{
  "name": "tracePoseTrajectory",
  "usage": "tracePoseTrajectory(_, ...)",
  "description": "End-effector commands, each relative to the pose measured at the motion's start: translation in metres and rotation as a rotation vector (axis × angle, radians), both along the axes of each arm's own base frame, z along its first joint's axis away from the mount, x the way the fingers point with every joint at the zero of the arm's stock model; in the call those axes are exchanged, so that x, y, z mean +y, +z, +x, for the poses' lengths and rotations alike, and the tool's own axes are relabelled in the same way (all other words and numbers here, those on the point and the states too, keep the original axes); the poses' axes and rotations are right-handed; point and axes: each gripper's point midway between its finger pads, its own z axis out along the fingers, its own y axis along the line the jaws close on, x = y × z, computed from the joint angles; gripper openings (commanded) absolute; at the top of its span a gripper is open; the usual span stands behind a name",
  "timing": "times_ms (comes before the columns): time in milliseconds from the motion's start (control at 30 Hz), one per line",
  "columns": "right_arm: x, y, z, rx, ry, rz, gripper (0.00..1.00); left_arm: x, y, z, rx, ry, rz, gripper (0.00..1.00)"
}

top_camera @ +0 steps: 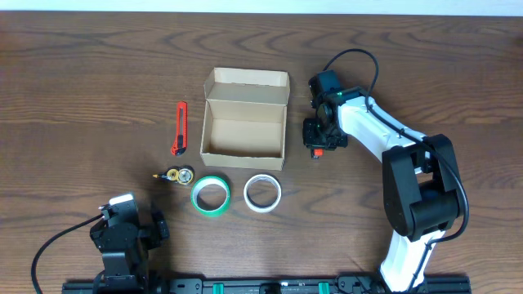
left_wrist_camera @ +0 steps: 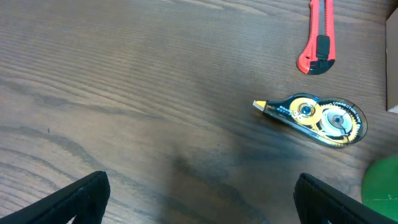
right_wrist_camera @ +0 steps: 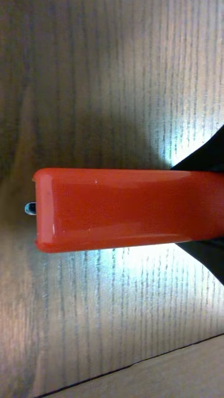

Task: Pack container
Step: 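Reach the right gripper to the red stapler and grasp it, then lift the red stapler and lower it into the cardboard box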

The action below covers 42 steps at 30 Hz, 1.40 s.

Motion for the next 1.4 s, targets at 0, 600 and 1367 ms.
tracePoseTrajectory(0, 0.003, 0.004, -0.004, 0.013, 0.007, 0.009, 0.01, 0.002, -0.019, -0.006, 0.062, 0.001, 0.016, 0.95)
tracePoseTrajectory(600, 0.019, 0.11, -0.005, -0.202, 0.102, 0.156, 0.01, 0.002, -0.019, -0.006, 0.062, 0.001, 0.016, 0.95)
tracePoseTrajectory(1367, 0.137, 0.156, 0.001, -0.412, 0.543, 0.27, 0.04, 0.002, -0.019, -0.006, 0.062, 0.001, 0.016, 0.95)
